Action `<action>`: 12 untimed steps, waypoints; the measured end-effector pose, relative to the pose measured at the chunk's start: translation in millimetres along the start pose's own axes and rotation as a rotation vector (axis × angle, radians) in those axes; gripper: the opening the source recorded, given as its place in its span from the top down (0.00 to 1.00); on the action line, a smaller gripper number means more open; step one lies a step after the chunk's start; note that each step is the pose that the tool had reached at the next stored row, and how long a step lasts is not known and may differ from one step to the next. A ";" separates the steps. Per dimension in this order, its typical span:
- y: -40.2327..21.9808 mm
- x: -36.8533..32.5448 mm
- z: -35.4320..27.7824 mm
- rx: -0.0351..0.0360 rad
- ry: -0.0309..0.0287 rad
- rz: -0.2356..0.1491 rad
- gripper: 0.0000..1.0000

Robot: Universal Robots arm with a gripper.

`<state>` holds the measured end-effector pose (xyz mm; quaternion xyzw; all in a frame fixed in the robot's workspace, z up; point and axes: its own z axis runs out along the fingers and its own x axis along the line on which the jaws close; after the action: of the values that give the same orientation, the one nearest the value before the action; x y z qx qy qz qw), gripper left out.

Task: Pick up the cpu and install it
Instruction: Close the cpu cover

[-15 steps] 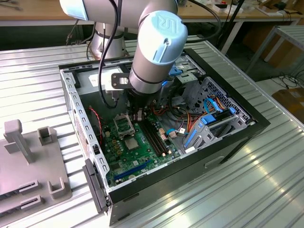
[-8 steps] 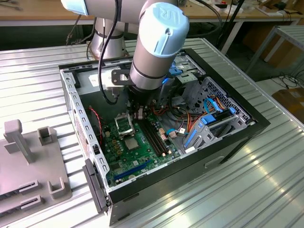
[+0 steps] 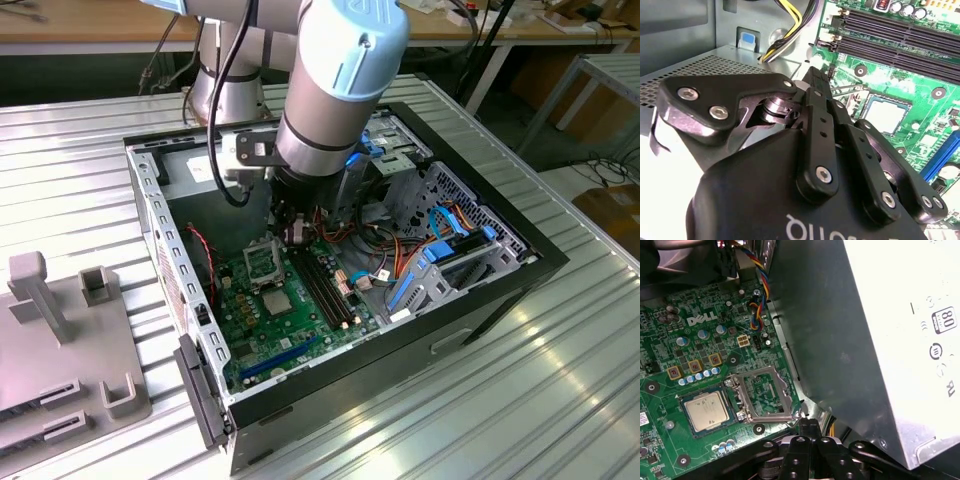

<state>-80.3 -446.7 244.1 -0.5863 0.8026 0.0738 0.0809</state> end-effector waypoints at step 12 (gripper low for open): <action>-0.5 2.1 -2.5 -0.0005 -0.0005 -0.001 0.89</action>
<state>-80.5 -449.3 246.1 -0.5866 0.8024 0.0741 0.0810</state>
